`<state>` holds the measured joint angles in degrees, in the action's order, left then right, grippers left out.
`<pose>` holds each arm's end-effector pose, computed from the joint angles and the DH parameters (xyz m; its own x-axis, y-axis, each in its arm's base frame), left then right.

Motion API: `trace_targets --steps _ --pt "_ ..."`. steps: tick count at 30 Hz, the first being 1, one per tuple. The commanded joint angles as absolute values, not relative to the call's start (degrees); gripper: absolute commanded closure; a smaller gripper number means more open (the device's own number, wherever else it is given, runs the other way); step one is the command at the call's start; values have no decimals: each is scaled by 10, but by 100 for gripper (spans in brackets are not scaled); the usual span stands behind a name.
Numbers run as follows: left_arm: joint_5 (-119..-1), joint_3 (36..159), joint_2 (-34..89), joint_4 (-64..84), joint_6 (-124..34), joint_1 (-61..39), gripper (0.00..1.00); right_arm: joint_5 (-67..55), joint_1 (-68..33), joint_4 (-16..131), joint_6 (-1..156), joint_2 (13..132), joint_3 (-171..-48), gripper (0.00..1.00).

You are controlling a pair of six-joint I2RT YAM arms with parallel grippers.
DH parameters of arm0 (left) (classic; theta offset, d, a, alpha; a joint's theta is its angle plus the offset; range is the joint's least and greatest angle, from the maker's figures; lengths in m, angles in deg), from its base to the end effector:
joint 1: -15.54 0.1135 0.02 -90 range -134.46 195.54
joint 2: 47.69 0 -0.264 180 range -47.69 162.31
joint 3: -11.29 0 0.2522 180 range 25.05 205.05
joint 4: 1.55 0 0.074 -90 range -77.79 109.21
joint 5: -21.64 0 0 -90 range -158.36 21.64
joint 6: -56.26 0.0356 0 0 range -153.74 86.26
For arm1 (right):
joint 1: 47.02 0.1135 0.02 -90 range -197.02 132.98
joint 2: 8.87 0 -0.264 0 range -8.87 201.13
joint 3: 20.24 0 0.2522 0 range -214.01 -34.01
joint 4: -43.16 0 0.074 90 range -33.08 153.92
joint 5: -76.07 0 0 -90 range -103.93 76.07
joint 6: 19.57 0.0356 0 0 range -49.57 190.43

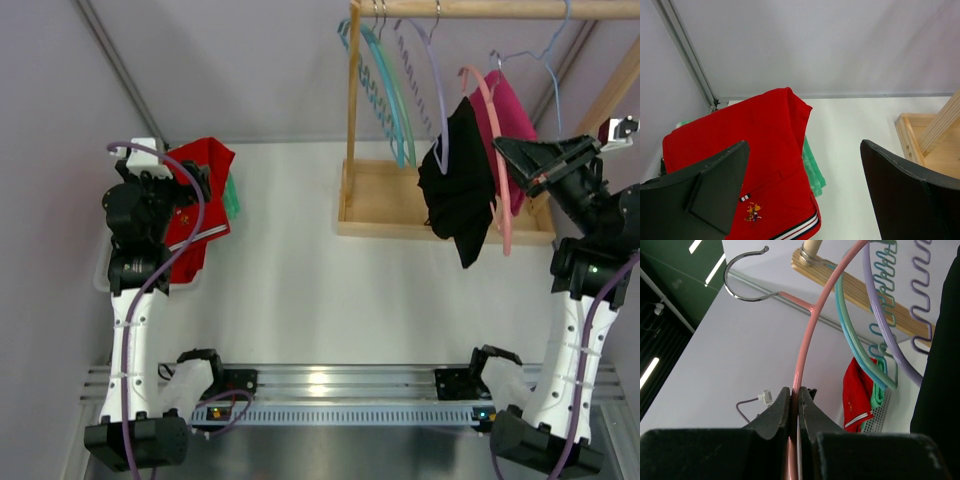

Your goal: Remove the trousers from the hanger

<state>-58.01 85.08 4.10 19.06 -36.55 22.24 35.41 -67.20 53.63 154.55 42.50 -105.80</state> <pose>0.1989 0.0169 0.4181 0.0209 -0.0461 -0.9987 0.0647 0.9969 -0.0447 0.1527 -0.0274 0.5006 -0.3862 0.8325 -0.3973 -0.4193 0.2252 0.8794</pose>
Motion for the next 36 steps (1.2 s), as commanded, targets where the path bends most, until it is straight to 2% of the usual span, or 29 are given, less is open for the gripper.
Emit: trace_targets --steps 1,5,7,9,12,16,17,19,22,25,32,36 --pt "-554 869 40 148 -359 225 1 349 -681 517 1517 373 -1050 100" --pt "-501 861 27 147 -355 225 1 353 -681 586 1470 297 -1011 100" --pt "-397 857 16 146 -350 225 3 352 -681 634 1458 283 -998 100" --pt "-341 848 -1 147 -365 221 6 345 -681 658 1458 268 -991 100" --pt "-311 829 -29 147 -360 164 8 334 -681 679 1466 265 -996 100" --pt "-398 812 -44 147 -286 -6 7 323 -681 704 1463 265 -1014 100" --pt "-428 814 -32 148 -273 -79 7 322 -681 716 1460 265 -1018 100" --pt "-458 819 -12 148 -240 -146 7 315 -681 728 1457 265 -1027 100" --pt "-523 826 58 131 -192 -298 4 306 -681 746 1447 261 -1037 100" --pt "-618 817 113 30 -156 -408 4 303 -681 758 1441 260 -1042 100" --pt "-677 875 259 -88 -145 -540 4 305 -681 777 1435 259 -1036 100" --pt "-707 925 336 -123 -178 -562 9 309 -681 777 1439 260 -1036 100"
